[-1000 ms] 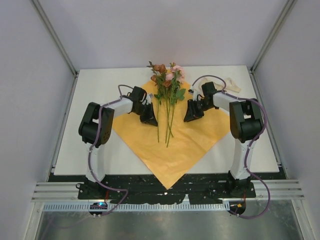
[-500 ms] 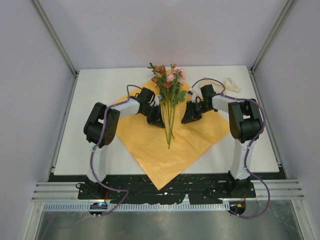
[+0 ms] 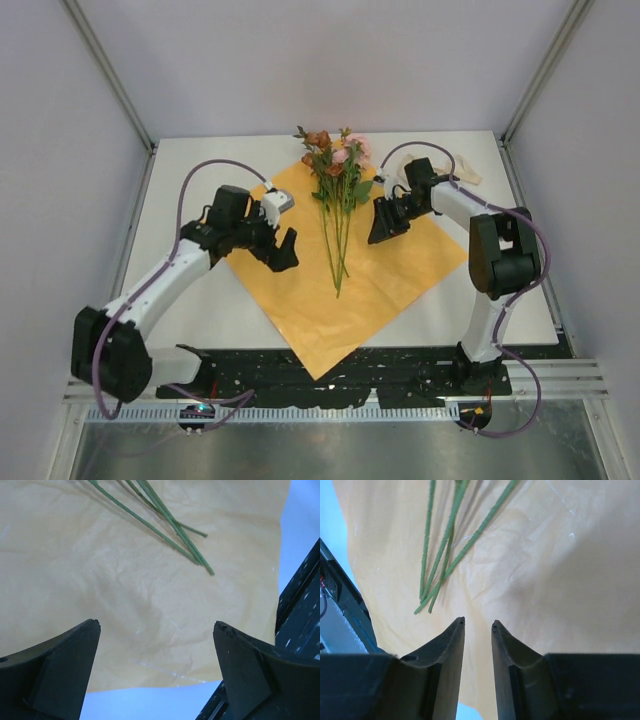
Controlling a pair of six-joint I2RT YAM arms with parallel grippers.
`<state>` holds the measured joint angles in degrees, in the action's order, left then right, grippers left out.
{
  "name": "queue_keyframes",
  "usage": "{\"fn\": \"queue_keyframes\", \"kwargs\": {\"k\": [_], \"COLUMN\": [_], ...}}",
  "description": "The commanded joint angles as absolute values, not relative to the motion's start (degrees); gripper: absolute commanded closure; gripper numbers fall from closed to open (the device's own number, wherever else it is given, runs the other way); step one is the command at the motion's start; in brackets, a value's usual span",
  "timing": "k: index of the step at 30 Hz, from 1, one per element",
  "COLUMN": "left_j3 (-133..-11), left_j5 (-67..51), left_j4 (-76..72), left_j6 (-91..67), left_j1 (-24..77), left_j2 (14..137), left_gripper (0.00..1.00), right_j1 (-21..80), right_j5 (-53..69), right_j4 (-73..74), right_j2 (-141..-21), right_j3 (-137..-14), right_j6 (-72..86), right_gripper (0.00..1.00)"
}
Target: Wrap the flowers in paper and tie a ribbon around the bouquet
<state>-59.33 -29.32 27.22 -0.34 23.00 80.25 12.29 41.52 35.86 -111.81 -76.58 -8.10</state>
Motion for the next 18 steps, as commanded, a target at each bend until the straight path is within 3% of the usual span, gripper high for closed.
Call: {"fn": "queue_keyframes", "kwargs": {"k": [1,6,10,15,18], "left_j3": [-50.2,-40.01,-34.9,-40.24,-45.25], "left_j5": [-28.21,-33.83,-28.84,-24.97,-26.97], "left_j4": [34.34,39.03,31.48,23.57,21.19], "left_j6": [33.95,52.45,52.91,33.71,20.43], "left_j1": [24.43,26.36,32.07,32.7,27.35], "left_j2": [68.84,59.6,56.69,62.91,69.15], "left_gripper": [0.0,0.0,0.02,0.12,0.16], "right_j1": [12.57,15.37,16.52,14.86,13.37], "right_j5": [41.74,43.34,40.18,34.72,30.43], "right_j4": [42.72,34.64,31.73,33.65,37.52], "right_j2": [-104.24,-103.18,-106.78,-112.04,-113.99], "right_j3": [-78.67,-69.89,-68.56,-71.79,-74.96], "right_j6": [-13.1,-5.55,-2.99,-3.6,-5.62], "right_gripper": [0.66,0.7,0.73,0.76,0.76]}}
